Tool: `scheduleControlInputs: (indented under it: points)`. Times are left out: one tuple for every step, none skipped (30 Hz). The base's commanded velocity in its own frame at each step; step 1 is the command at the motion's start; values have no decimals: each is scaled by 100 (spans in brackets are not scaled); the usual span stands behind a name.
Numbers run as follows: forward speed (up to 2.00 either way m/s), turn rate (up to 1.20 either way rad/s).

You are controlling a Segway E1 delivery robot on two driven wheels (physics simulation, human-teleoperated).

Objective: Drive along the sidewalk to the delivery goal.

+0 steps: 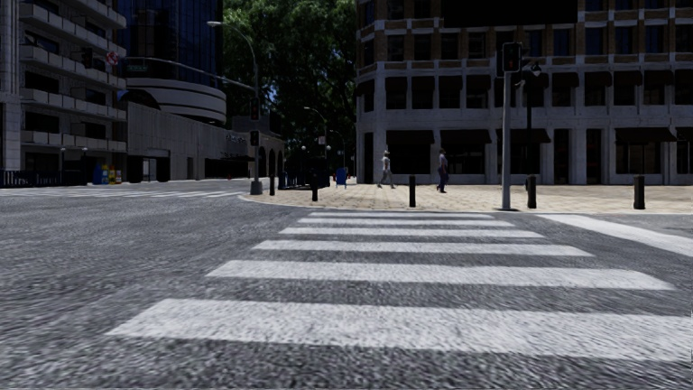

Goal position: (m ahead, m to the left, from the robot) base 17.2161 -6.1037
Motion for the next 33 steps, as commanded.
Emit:
scheduleControlInputs:
  points:
    - [170, 0]
    - [170, 0]
    - [170, 0]
    - [170, 0]
    - [170, 0]
    - [170, 0]
    - [170, 0]
    - [170, 0]
    - [170, 0]
    - [170, 0]
    - [170, 0]
    - [170, 0]
    - [170, 0]
    - [170, 0]
    - [170, 0]
    - [170, 0]
    - [170, 0]
    - [170, 0]
    - [170, 0]
    - [170, 0]
    - [170, 0]
    - [170, 0]
    - [170, 0]
    - [170, 0]
    - [170, 0]
    - [170, 0]
    - [170, 0]
    - [170, 0]
    - [170, 0]
    - [170, 0]
    - [170, 0]
    - [170, 0]
    - [170, 0]
